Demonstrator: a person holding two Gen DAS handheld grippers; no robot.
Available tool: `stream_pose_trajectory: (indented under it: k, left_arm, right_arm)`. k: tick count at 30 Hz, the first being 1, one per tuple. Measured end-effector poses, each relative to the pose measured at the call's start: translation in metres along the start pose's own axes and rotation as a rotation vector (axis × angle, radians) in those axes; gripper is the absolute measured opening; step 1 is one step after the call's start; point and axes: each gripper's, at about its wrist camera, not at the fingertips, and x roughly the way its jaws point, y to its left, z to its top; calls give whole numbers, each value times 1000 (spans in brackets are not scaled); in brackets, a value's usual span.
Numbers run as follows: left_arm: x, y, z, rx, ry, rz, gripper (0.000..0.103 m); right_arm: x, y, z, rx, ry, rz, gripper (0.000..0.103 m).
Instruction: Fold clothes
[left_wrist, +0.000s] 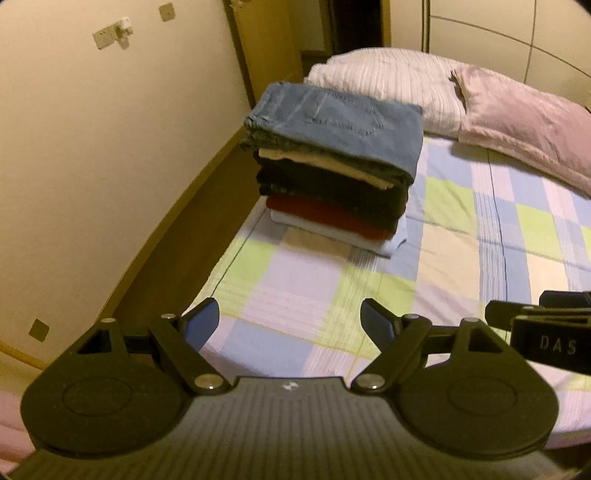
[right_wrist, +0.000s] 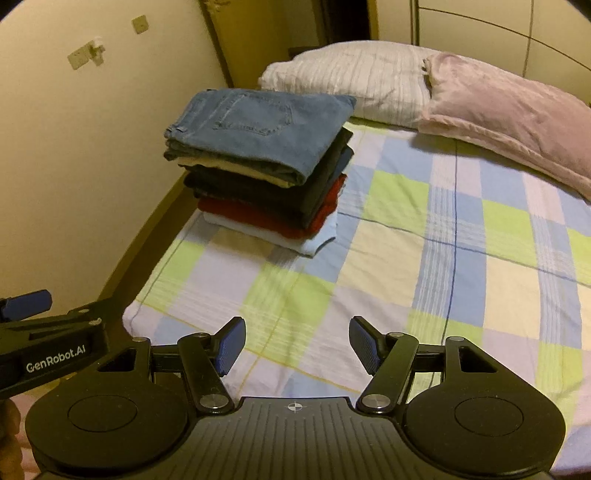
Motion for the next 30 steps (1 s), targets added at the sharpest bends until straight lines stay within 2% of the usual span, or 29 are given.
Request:
stream_pose_trajectory:
  k: [4,13,20,30]
  left_arm:
    - [14,16,5,37,15,-29,81]
    - [48,46,29,141,28,-115,81]
    - [76,66,33,184,58,-153,81]
    - [103,85,38,216,75,-201,81]
  right_arm:
    - [14,8,1,58,35,-30,66]
    - [36,41,11,168,25,-86,66]
    - [57,60,10,246,33,-122,66]
    - [80,83,11,261,31,-174,66]
